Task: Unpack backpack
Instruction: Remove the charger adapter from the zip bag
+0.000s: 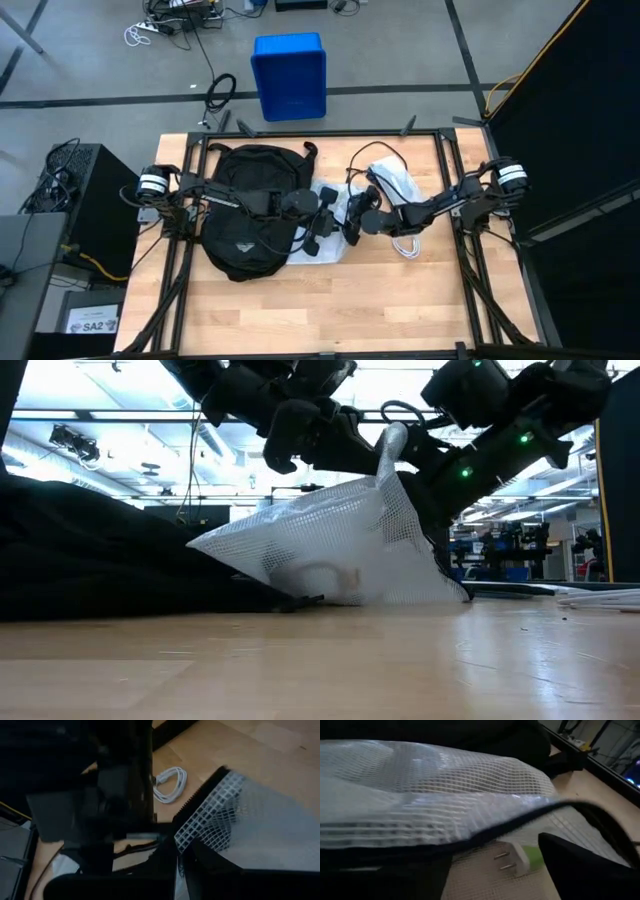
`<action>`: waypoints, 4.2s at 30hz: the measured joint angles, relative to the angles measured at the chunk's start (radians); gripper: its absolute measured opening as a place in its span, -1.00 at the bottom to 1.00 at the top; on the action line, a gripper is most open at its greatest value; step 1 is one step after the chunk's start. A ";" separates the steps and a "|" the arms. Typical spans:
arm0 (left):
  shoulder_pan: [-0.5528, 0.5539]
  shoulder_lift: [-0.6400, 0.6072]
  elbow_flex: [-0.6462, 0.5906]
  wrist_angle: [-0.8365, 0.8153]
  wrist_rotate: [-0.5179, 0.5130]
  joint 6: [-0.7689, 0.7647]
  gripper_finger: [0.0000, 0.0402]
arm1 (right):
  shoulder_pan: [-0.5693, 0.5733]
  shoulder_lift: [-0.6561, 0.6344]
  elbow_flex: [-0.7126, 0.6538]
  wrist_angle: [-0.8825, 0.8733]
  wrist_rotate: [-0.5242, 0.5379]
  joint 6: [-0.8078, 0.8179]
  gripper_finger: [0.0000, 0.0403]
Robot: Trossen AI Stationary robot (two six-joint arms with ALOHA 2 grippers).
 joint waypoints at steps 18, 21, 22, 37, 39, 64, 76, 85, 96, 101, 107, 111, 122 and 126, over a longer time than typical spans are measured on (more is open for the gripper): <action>0.004 0.000 0.000 -0.055 0.107 0.092 -1.00 | 0.166 0.000 0.000 -0.039 -0.150 0.159 0.26; 0.008 0.000 0.000 -0.062 0.131 0.094 -1.00 | 0.224 0.000 0.000 -0.061 -0.142 0.228 0.25; 0.010 0.000 0.000 -0.067 0.131 0.094 -1.00 | 0.240 0.000 0.000 -0.067 -0.135 0.251 0.25; 0.091 -0.062 -0.166 0.094 0.263 0.048 -1.00 | 0.326 0.001 0.001 -0.102 -0.148 0.450 0.22; 0.105 -0.087 -0.194 0.103 0.292 0.050 -1.00 | 0.337 0.001 0.001 -0.099 -0.191 0.465 0.22; 0.298 -0.139 -0.397 0.232 0.222 -0.158 -1.00 | 0.199 -0.002 0.001 -0.272 -0.051 0.322 0.10; 0.357 0.029 -0.249 0.193 0.086 -0.159 -1.00 | 0.165 -0.002 0.001 -0.311 -0.064 0.306 0.17; 0.343 0.240 -0.080 0.083 0.173 -0.134 -1.00 | 0.118 0.000 0.001 -0.372 -0.047 0.314 0.13; 0.297 0.278 -0.014 0.051 0.194 -0.109 -1.00 | 0.127 -0.020 0.000 -0.415 -0.035 0.293 0.26; 0.297 0.278 -0.013 0.060 0.201 -0.107 -1.00 | 0.144 -0.058 0.000 -0.430 0.046 0.250 0.30; 0.296 0.278 -0.013 0.062 0.199 -0.063 -1.00 | 0.091 -0.073 0.000 -0.426 0.101 0.209 0.33; 0.296 0.278 -0.013 0.065 0.194 -0.060 -1.00 | 0.001 -0.032 0.000 -0.395 -0.011 0.211 0.34; 0.295 0.278 -0.013 0.068 0.233 -0.060 -1.00 | -0.096 0.104 0.005 -0.228 -0.117 0.164 0.17; 0.294 0.278 -0.013 0.064 0.240 -0.059 -1.00 | -0.077 0.098 0.005 -0.217 -0.127 0.153 -0.19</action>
